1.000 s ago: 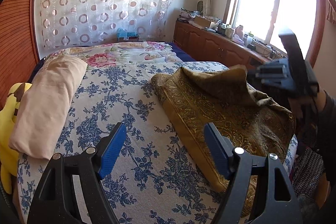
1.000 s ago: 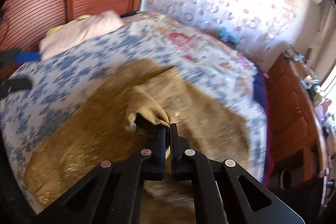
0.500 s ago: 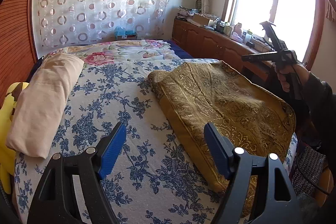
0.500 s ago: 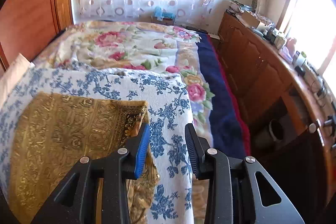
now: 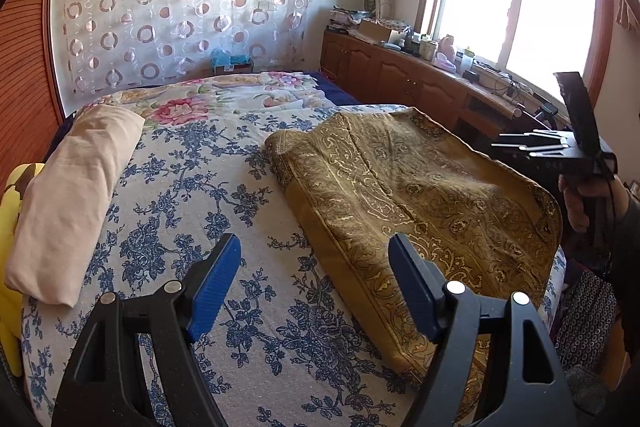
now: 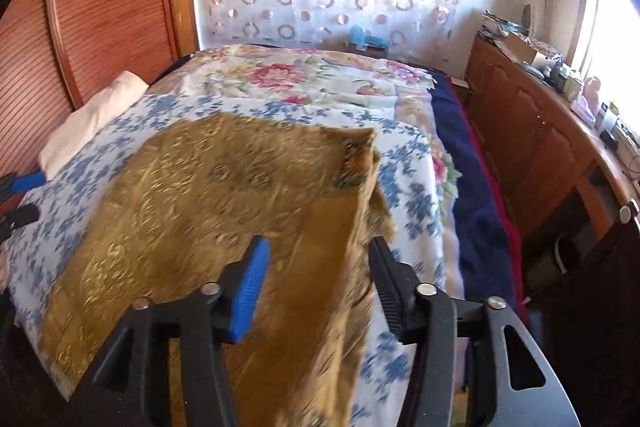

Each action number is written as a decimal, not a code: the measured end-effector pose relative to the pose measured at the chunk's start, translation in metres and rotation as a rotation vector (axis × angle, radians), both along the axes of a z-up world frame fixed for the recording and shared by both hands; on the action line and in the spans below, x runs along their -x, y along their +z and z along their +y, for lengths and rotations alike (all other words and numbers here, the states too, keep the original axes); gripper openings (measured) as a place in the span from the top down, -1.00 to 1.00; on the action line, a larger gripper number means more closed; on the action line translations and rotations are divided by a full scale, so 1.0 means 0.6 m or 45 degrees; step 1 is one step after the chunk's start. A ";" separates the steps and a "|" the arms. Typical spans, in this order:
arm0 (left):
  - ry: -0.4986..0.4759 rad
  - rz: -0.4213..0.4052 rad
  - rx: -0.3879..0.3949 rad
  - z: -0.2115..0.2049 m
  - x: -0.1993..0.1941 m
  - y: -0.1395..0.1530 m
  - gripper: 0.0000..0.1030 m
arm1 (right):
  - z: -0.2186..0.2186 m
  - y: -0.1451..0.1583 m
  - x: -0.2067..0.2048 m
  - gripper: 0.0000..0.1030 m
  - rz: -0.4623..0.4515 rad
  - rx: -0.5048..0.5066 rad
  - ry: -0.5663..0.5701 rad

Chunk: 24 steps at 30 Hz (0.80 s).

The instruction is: Fold small clothes

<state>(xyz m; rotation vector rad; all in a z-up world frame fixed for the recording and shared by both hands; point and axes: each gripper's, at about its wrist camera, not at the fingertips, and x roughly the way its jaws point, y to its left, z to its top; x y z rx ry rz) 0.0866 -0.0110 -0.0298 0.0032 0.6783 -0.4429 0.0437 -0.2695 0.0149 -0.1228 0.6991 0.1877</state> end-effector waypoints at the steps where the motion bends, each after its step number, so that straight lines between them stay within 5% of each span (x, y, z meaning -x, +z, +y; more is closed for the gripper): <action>1: -0.001 0.000 -0.002 -0.001 0.000 0.000 -0.50 | -0.007 0.006 0.007 -0.09 0.000 -0.006 0.001; 12: 0.006 0.015 0.000 -0.006 -0.003 -0.008 -0.50 | -0.035 -0.023 0.041 -0.06 0.090 -0.007 0.005; 14: 0.006 0.016 -0.001 -0.006 -0.004 -0.009 -0.50 | -0.044 -0.023 0.049 0.22 0.095 -0.017 0.005; 16: 0.005 0.017 0.001 -0.007 -0.003 -0.009 -0.50 | -0.046 -0.023 0.058 0.71 0.095 -0.037 0.015; 24: -0.017 0.031 -0.014 -0.022 0.000 -0.016 -0.50 | -0.084 -0.013 0.111 0.88 -0.014 -0.192 -0.028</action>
